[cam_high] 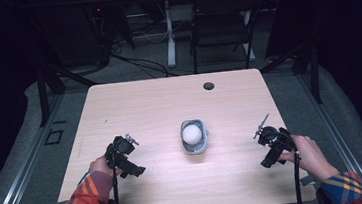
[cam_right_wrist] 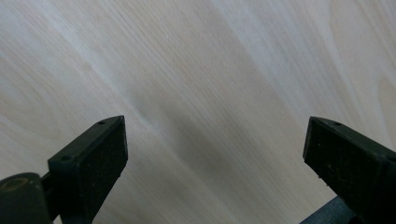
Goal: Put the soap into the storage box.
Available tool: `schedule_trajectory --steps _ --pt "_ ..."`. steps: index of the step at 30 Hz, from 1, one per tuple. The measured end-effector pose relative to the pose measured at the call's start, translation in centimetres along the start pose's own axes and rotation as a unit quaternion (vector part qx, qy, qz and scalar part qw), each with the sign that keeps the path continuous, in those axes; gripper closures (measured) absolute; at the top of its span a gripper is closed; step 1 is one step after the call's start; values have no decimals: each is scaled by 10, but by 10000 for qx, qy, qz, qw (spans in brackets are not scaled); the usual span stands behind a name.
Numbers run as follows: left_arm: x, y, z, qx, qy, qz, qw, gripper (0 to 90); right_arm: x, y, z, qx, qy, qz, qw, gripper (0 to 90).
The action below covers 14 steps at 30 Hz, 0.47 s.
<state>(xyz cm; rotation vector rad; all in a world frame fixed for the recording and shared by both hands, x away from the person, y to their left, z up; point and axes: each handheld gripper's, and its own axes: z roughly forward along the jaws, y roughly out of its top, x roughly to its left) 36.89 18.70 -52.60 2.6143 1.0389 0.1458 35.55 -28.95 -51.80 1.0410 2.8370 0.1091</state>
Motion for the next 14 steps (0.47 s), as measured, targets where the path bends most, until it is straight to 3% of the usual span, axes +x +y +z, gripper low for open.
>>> schedule_trajectory --steps 1,2,3,4,11,14 --pt "0 0 0 -12 12 -3 10000 18 0 -3 1 60 -13 -16 10000 63" --pt "-1 0 -1 1 13 20 10000 16 0 -10 5 -10 132 132 9998 62" --pt "-1 0 -1 1 13 20 10000 15 0 -10 5 -10 132 132 9998 62" --pt "-1 1 0 5 14 21 10000 15 1 -15 7 -1 285 154 9995 63" --pt "-1 0 -1 -16 30 27 10000 12 5 -24 10 -77 179 228 9995 79" --pt "-1 1 -1 -31 24 21 10000 11 5 -25 10 -7 70 152 9999 103"
